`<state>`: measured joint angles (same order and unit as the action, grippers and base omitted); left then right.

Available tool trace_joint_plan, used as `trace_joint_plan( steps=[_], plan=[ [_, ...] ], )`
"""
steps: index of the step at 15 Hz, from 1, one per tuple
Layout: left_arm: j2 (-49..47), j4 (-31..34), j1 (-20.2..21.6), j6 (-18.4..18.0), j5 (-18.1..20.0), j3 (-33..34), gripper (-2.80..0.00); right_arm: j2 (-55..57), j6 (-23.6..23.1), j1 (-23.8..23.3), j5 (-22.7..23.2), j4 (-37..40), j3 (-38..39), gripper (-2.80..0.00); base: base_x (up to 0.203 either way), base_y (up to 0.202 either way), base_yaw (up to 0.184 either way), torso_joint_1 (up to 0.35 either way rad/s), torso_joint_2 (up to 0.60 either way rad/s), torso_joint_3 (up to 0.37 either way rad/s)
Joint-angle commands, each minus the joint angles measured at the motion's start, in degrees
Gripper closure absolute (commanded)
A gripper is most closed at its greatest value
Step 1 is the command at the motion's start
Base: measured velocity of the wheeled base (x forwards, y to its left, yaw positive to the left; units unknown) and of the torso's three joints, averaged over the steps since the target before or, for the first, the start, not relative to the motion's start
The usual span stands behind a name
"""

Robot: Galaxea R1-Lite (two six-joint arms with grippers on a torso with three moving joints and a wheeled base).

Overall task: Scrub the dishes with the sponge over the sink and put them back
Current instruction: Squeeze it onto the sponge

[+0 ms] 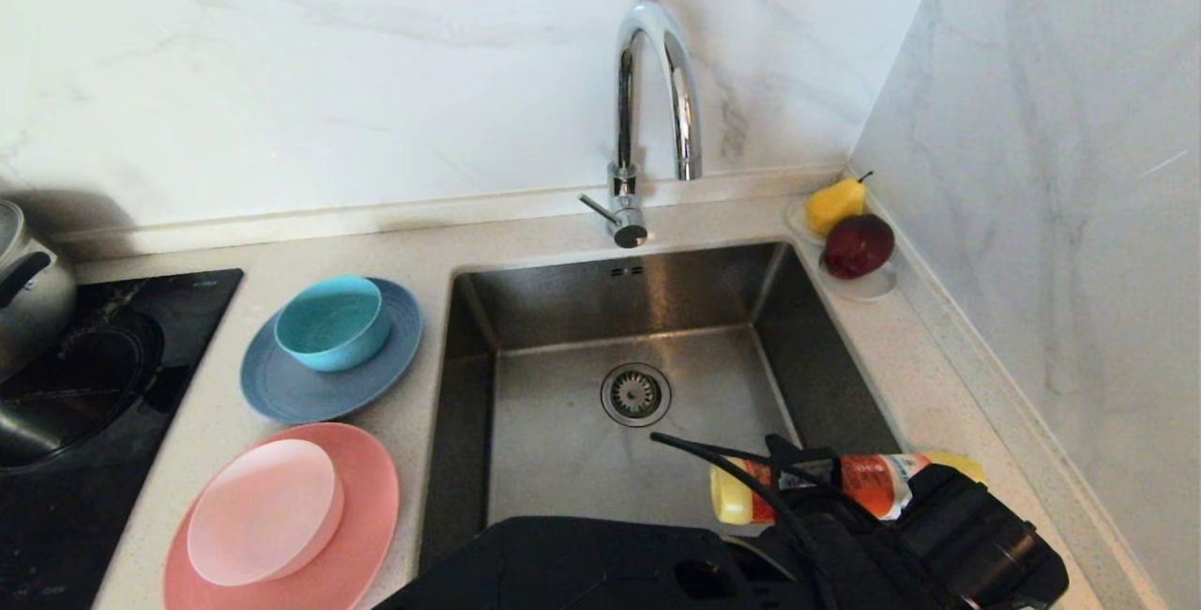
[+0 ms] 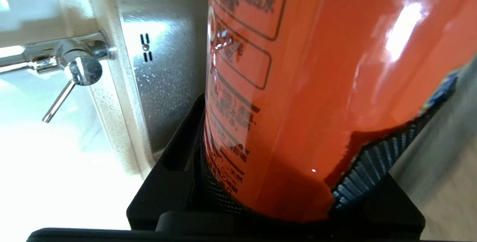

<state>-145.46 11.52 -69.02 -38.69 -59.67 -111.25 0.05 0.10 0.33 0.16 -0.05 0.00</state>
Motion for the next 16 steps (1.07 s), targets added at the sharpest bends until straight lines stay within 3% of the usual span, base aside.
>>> trace_joint_plan(
  steps=[1,16],
  plan=[
    [0.3,-0.4,0.1,-0.2,-0.4,0.0,0.00,0.0,0.0,0.0,0.0,0.0,0.0,0.00,0.000,0.000,0.000,0.000,0.00,0.000],
    [-1.3,0.5,0.1,-0.6,-0.4,0.1,0.00,0.0,0.0,0.0,0.0,0.0,0.0,0.00,0.000,0.000,0.000,0.000,0.00,0.000]
  ],
)
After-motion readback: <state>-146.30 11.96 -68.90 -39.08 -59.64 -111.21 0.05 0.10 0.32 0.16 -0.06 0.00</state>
